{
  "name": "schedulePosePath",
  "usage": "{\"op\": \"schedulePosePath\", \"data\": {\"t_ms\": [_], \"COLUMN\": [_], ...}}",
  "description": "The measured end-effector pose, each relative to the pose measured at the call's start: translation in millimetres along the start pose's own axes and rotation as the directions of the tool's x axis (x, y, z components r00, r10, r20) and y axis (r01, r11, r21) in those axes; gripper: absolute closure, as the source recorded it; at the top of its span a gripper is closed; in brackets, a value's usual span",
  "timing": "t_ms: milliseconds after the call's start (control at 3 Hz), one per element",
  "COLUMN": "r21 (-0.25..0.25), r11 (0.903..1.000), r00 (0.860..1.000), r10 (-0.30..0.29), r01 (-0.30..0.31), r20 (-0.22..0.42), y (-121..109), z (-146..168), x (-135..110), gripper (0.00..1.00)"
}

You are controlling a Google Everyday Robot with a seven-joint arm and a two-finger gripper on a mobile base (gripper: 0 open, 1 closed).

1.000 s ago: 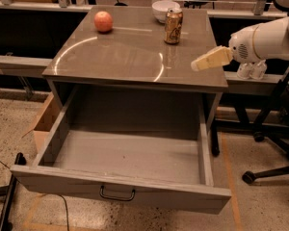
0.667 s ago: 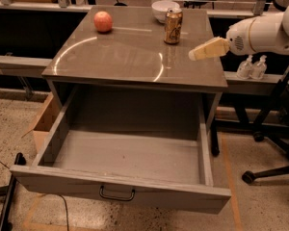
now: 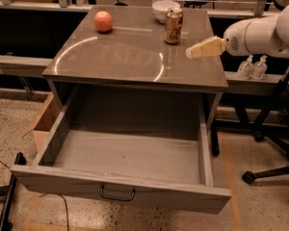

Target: Place orange can into top drawer

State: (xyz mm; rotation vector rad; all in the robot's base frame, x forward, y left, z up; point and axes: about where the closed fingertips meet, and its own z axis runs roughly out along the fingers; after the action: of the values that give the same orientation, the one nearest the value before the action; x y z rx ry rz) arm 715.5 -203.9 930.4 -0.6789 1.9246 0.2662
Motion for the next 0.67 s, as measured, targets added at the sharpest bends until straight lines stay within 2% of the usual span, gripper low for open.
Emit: {"op": "schedulePosePath", "data": {"t_ms": [333,667], "r21": [0.065,0.129], "r11": [0.9951,0.9854], "r00": [0.994,0.978], "r10": [0.069,0.085], "r01": [-0.075,-0.111], "r20": [0.09,0.19], "y": [-7.7,-30.6], "z": [33.0,63.6], "x": [-7.3,-23.8], "gripper": [0.0,0.0]}}
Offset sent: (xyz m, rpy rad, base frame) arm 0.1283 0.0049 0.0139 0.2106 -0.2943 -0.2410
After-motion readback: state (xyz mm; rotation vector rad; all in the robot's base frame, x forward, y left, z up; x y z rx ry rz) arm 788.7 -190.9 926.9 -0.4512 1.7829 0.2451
